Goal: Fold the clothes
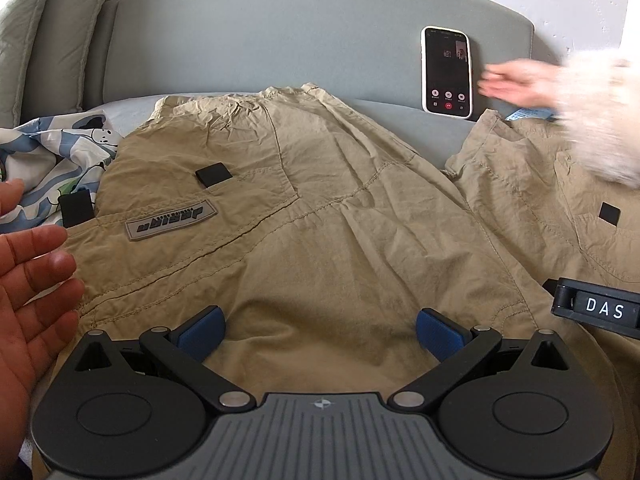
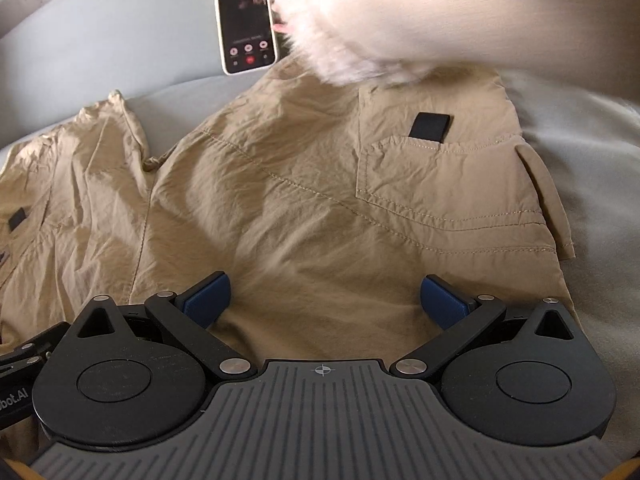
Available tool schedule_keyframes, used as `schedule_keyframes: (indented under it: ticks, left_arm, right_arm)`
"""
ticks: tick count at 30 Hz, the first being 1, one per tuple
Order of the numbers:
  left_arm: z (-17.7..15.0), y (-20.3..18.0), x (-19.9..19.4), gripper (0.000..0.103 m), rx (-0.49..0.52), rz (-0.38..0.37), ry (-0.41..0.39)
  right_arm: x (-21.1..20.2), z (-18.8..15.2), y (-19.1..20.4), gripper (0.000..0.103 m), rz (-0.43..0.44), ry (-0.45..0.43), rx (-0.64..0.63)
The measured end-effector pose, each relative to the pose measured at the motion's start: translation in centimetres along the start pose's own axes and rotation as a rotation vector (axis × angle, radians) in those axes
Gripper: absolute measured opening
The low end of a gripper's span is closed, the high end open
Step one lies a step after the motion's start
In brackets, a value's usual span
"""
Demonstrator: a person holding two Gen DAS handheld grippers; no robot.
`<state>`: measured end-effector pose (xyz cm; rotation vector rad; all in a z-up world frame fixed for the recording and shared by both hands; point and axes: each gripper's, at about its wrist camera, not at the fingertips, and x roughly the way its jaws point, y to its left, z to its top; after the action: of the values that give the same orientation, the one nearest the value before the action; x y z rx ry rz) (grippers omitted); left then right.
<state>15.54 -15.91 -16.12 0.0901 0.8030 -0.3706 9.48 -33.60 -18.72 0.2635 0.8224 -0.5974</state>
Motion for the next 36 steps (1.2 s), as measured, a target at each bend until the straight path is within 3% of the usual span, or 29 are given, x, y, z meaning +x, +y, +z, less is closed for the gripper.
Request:
schedule_keyframes:
  ticks: [31,36]
  left_arm:
    - [0.1,-0.2,-0.3,0.102,-0.002,0.011,0.000]
    - [1.1,0.7,-4.9,0.102,-0.031,-0.032,0.038]
  right_arm:
    - [0.1,0.2,-0.1,0.103,0.000,0.010,-0.002]
    - [-3.1,1.0,-1.5,0.103,0.067,0.013,0.046]
